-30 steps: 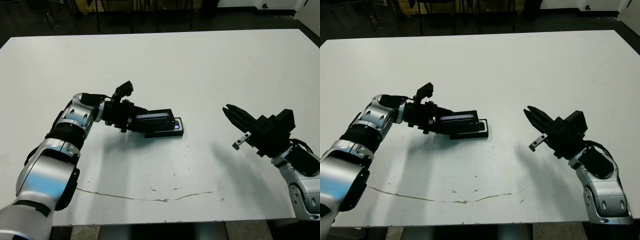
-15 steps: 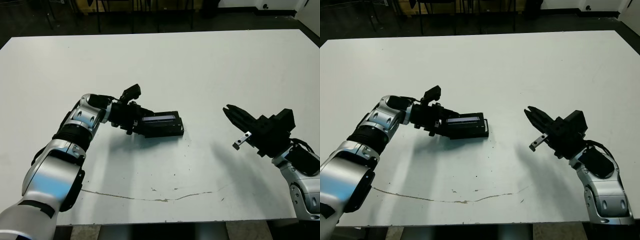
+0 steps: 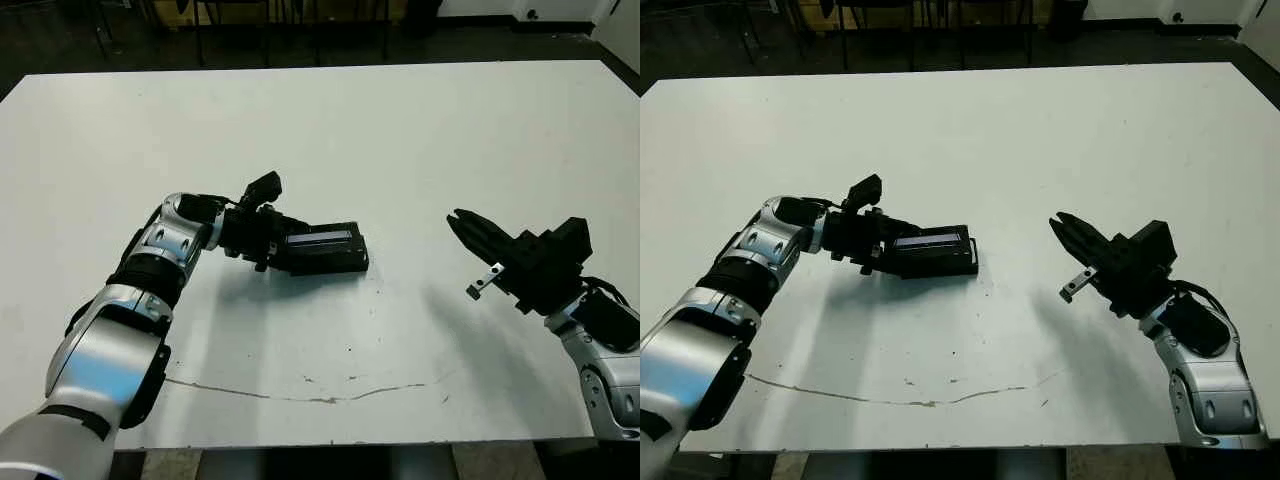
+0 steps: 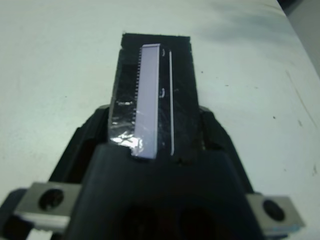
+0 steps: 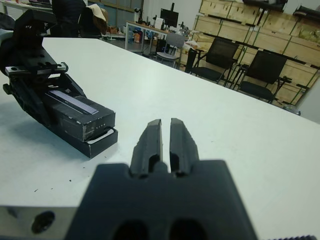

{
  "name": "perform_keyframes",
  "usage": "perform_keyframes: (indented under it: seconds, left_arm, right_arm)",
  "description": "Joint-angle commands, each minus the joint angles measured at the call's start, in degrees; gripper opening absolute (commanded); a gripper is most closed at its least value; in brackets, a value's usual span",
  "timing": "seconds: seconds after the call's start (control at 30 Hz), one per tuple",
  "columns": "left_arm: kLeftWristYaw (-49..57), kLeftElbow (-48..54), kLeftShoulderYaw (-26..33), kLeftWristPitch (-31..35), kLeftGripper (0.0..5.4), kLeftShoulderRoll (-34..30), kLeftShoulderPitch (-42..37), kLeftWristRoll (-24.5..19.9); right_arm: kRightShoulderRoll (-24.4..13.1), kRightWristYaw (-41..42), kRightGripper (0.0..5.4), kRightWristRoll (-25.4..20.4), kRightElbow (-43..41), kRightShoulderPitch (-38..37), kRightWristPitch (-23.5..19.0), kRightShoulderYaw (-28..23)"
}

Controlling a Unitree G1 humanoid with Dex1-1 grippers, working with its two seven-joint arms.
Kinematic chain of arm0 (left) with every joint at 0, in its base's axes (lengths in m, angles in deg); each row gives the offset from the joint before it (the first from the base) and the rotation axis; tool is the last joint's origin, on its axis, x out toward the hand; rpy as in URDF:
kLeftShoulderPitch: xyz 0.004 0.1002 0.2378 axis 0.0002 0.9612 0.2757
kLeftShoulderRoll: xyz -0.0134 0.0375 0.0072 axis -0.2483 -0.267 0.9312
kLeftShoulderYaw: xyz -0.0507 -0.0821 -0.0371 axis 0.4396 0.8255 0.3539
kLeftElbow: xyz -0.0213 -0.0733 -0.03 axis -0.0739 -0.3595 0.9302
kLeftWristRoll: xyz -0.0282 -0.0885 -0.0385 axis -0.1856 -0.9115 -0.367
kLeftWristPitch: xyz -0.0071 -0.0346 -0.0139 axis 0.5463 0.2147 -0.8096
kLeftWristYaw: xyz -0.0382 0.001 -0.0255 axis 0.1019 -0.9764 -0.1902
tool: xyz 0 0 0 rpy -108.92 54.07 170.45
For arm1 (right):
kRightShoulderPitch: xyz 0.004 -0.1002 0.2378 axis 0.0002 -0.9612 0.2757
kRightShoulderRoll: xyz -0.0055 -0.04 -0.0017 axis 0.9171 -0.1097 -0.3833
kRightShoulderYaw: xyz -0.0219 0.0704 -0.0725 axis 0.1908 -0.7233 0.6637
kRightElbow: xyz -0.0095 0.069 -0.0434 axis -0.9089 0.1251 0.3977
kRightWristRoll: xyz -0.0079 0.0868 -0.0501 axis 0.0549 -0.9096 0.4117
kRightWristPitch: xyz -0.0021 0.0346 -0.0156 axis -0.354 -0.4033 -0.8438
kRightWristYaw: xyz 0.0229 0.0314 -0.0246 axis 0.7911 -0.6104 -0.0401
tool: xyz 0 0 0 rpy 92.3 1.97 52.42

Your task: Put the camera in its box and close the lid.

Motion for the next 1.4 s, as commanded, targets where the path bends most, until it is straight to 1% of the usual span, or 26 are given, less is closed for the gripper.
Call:
perform_keyframes:
  seconds: [0.03,0.17,0.3,0.47,0.53,0.73,0.83,0.9,1.07,1.13,1.27,1.4]
  left_arm:
    - [1.89,-2.81,-1.26,0.58,2.77,0.54,4.17,2.61]
    - [3.24,-3.04,-1.44,0.8,2.77,0.84,4.43,2.88]
    - [5.0,-2.37,-1.18,1.02,2.77,1.02,5.17,2.66]
    - [5.17,-2.54,-1.04,0.85,2.77,1.21,5.75,2.41]
    - [4.83,-2.68,-1.14,0.51,2.77,1.18,5.75,2.49]
    - [4.17,-3.02,-1.47,1.24,2.77,1.05,5.46,2.69]
    - [3.89,-3.22,-1.93,1.16,2.77,1.05,5.42,3.1]
    - [3.49,-3.71,-2.16,2.05,2.77,1.24,5.12,3.18]
    - [2.14,-4.05,-2.96,1.42,2.77,1.54,4.66,3.38]
    - [1.08,-4.36,-3.42,1.65,2.77,1.7,4.24,3.43]
    - [-0.27,-3.57,-4.51,0.08,2.77,1.41,3.84,3.89]
    - [-1.21,-3.49,-4.39,0.49,2.77,0.61,3.23,3.4]
  right_arm:
    - [-0.72,-0.43,0.0,0.59,-0.05,-1.07,-1.28,-0.19]
    - [-0.58,-0.82,0.0,0.61,-0.37,-1.38,-1.67,-0.21]
    - [-0.3,-0.65,0.0,0.67,0.42,-1.36,-0.58,-0.08]
    - [-0.64,-1.04,0.0,0.64,-0.68,-1.68,-2.14,-0.01]
    - [-0.74,-0.57,0.0,0.99,-0.23,-1.56,-0.85,0.04]
    - [-0.39,0.24,0.0,0.45,0.97,-1.27,-0.22,-0.18]
    - [-0.6,0.02,0.0,0.64,0.29,-1.48,-0.75,-0.21]
    - [-0.48,0.23,0.0,0.6,0.6,-1.43,-0.09,-0.25]
    - [-0.83,-0.53,0.0,0.95,-0.47,-1.61,-1.92,-0.15]
    - [-0.67,-0.41,0.0,0.87,-0.31,-1.59,-1.58,-0.23]
    - [-0.65,-0.51,0.0,0.62,-0.54,-1.66,-2.35,-0.38]
    - [-0.6,-0.12,0.0,0.64,0.01,-1.59,-1.6,-0.45]
